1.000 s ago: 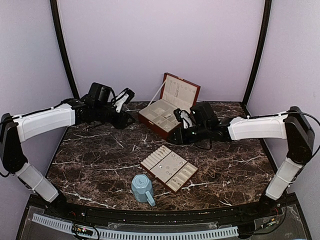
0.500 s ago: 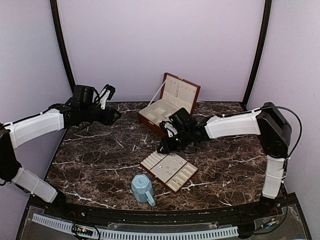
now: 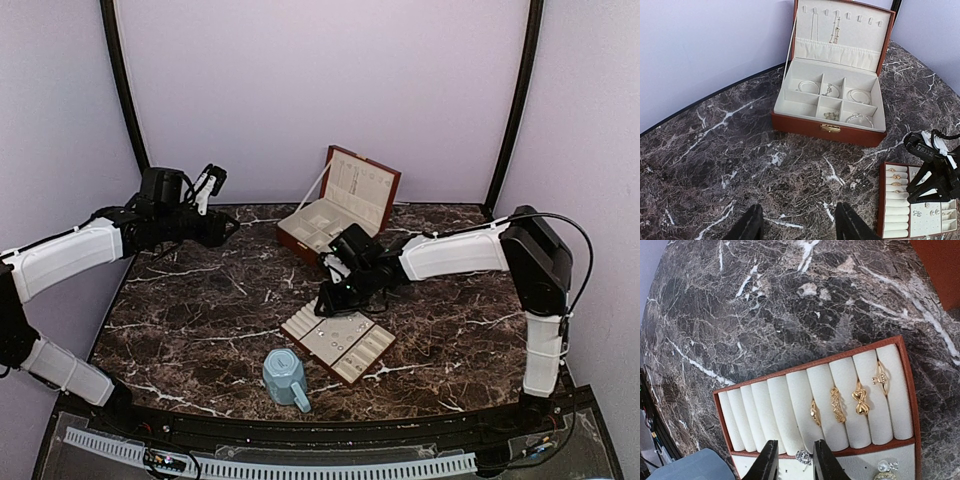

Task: Organize the mixed jewelry
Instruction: Pick up the earring from the earring holder.

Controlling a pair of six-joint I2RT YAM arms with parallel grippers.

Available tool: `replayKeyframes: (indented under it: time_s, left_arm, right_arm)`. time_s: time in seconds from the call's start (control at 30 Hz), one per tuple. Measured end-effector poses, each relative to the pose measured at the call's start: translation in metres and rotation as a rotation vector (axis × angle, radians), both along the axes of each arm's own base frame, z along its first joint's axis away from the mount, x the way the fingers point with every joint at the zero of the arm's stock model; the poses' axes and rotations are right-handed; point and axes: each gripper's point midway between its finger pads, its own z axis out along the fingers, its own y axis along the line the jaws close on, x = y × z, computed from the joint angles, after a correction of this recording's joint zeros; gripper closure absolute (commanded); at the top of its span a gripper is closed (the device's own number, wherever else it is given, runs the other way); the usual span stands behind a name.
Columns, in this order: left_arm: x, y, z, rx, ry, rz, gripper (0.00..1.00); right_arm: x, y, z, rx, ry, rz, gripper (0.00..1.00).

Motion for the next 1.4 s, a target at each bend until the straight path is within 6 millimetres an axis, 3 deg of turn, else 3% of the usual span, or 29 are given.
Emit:
replayKeyframes:
  time_s: [0.67, 1.4]
  left_arm:
    - [0.000, 0.000, 0.000, -0.003, 0.001, 0.001, 0.48]
    - [-0.001, -0.003, -0.001, -0.021, 0.014, -0.007, 0.49]
  right_arm:
    - [-0.006, 0.003, -0.005, -0.018, -0.002, 0.040, 0.76]
    - [-0.009, 0.002, -0.005, -0.100, -0.073, 0.053, 0.84]
